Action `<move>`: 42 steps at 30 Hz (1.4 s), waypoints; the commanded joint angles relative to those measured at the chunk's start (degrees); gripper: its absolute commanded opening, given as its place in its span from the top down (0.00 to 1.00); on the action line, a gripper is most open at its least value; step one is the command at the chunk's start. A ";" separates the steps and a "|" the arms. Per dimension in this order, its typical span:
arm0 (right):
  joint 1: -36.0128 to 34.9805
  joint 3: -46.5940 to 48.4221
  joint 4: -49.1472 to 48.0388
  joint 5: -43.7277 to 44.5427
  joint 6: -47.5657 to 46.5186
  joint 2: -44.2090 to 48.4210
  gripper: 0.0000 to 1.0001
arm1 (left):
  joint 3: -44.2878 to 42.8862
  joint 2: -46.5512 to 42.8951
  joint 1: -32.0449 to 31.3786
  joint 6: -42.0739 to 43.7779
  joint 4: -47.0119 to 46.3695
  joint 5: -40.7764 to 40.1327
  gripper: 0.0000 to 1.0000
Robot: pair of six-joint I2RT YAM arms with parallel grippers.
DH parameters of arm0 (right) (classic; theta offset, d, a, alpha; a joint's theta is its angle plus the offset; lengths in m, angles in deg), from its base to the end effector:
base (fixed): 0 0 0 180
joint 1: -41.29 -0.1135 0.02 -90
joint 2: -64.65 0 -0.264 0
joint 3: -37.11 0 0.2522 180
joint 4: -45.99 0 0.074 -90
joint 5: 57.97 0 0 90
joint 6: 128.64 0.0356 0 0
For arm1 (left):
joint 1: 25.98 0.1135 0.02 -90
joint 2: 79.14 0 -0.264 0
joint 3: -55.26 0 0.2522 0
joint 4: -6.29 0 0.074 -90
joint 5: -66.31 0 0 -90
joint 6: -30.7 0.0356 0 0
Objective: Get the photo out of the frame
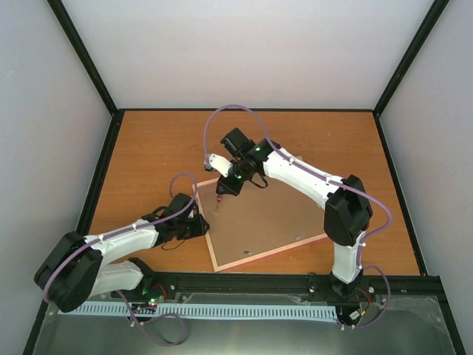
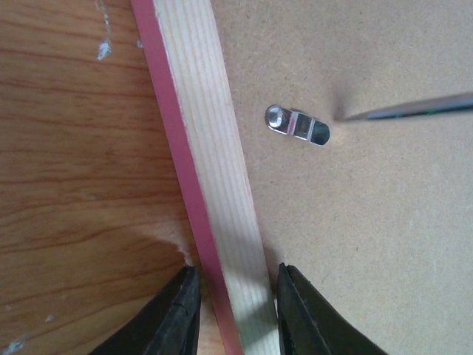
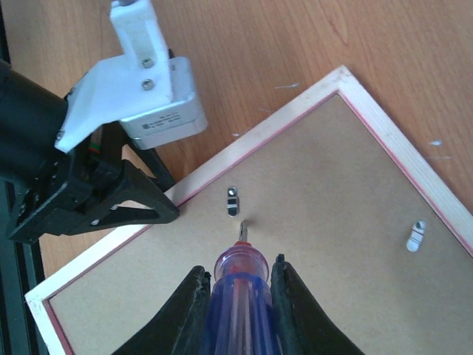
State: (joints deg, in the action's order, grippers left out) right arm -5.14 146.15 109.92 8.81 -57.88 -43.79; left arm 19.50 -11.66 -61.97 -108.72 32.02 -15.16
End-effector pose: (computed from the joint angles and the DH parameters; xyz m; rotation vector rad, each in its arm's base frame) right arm 0.2680 0.3021 0.2712 -1.5761 2.1996 0.6903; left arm 0.1524 -0.1172 0.1327 -0.2611 2.7277 -0.6926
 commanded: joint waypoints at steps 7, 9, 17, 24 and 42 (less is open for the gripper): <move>4.06 -4.16 1.28 -0.76 -1.56 8.81 0.97 | -2.58 -6.07 -0.40 5.11 2.35 -0.25 0.63; 6.50 -6.63 1.27 -2.25 -1.51 11.37 0.97 | -4.42 -8.93 -0.40 8.36 2.38 0.02 0.58; 14.87 -17.81 1.09 -12.72 -2.75 20.83 0.97 | -11.79 -15.86 -0.97 25.01 -2.26 1.01 0.40; 21.85 -23.13 3.56 -26.54 -7.14 26.48 0.97 | -20.09 -10.49 -5.46 39.31 -4.34 13.58 0.46; 22.44 -24.77 7.83 -41.11 -13.92 27.91 0.95 | -23.88 -2.07 -9.71 49.56 -3.17 26.19 0.59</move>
State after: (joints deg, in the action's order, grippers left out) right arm 17.22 120.64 116.52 -28.59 -69.75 -17.17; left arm -2.81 -14.81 -71.17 -61.80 28.44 8.67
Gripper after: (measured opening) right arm 0.190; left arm 0.427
